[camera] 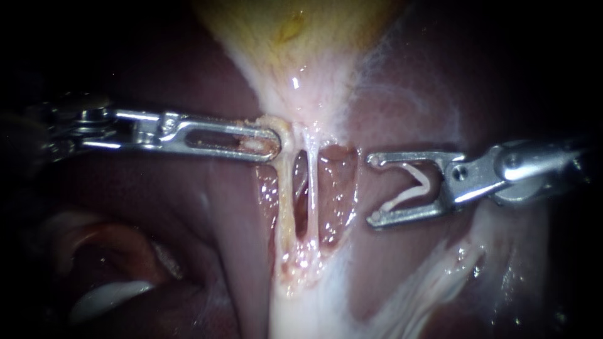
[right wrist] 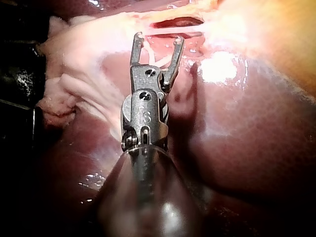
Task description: Clipping first clip left tube
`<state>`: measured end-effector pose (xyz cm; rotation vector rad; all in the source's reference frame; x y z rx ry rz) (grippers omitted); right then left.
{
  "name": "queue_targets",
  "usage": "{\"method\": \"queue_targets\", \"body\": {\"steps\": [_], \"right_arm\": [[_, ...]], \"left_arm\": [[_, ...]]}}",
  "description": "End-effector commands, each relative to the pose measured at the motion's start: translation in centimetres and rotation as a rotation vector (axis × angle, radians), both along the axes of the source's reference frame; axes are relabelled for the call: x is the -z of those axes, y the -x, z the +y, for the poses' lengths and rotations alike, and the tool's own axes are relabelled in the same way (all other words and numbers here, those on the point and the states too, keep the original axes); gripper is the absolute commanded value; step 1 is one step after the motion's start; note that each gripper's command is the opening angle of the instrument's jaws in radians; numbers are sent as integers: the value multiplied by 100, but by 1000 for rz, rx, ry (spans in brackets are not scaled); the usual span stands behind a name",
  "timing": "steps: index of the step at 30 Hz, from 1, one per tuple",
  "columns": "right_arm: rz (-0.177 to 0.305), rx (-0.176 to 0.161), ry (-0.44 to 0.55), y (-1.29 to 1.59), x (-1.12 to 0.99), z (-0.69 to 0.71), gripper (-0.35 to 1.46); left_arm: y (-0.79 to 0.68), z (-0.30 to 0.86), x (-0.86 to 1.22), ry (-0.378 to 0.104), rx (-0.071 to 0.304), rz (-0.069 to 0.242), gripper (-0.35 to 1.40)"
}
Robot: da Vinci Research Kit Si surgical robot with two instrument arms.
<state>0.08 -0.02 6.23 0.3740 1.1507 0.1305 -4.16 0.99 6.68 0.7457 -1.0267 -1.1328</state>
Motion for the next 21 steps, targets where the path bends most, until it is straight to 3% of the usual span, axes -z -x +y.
{"method": "queue_targets", "body": {"steps": [1,6,16,21], "right_arm": [[0,0,-1,0,0,0,50],[0,0,-1,0,0,0,50],[0,-1,-1,-1,0,0,50],[0,-1,-1,-2,1,-1,50]], "left_arm": [[-1,1,1,-1,0,-1,-35],[-6,2,11,-6,-3,-3,-35],[-33,16,59,-20,17,0,-35],[-38,16,66,-15,22,-2,-35]]}}
